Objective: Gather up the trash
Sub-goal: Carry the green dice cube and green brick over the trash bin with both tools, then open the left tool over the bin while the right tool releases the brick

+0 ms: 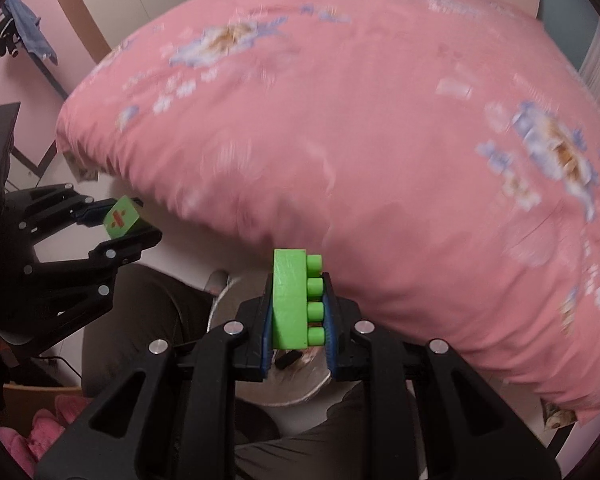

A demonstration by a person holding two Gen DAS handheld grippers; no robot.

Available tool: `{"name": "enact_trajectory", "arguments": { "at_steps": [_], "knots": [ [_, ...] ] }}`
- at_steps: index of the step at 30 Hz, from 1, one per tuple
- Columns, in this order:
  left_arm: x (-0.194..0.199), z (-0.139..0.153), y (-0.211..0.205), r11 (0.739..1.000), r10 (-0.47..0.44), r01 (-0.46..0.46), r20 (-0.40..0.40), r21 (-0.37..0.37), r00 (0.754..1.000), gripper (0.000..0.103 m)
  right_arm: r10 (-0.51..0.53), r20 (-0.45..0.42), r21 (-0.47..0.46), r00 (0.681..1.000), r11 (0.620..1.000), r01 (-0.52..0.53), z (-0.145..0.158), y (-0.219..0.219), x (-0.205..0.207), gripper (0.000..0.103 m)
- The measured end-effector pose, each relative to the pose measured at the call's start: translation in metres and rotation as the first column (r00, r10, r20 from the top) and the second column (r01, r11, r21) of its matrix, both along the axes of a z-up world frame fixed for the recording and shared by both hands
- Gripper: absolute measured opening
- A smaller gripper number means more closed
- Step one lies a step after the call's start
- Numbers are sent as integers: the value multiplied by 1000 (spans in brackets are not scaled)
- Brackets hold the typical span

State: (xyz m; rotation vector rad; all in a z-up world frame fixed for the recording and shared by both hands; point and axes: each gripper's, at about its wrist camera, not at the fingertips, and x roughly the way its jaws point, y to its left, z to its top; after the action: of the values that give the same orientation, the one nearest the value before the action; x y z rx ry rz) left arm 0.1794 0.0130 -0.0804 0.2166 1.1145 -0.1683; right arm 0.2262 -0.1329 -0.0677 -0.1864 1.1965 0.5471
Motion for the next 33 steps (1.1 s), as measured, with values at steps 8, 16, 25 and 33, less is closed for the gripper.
{"name": "enact_trajectory", "arguments": {
  "at_steps": [8, 16, 25, 33],
  "knots": [
    [-7, -68, -17, 999, -35, 37, -133, 14, 991, 33, 41, -135, -43, 990, 998, -47, -74, 8, -18, 22],
    [-7, -127, -24, 999, -39, 41, -251, 3, 967, 33, 75, -270, -50, 960, 995, -92, -142, 23, -32, 22],
    [-5, -189, -22, 1000, -10, 2, -375, -23, 927, 33, 60, -401, -49, 914, 995, -86, -208, 31, -37, 22],
    [8, -241, -24, 998, 28, -53, -476, -40, 879, 33, -29, -519, -68, 854, 998, -8, -267, 29, -31, 22]
  ]
}}
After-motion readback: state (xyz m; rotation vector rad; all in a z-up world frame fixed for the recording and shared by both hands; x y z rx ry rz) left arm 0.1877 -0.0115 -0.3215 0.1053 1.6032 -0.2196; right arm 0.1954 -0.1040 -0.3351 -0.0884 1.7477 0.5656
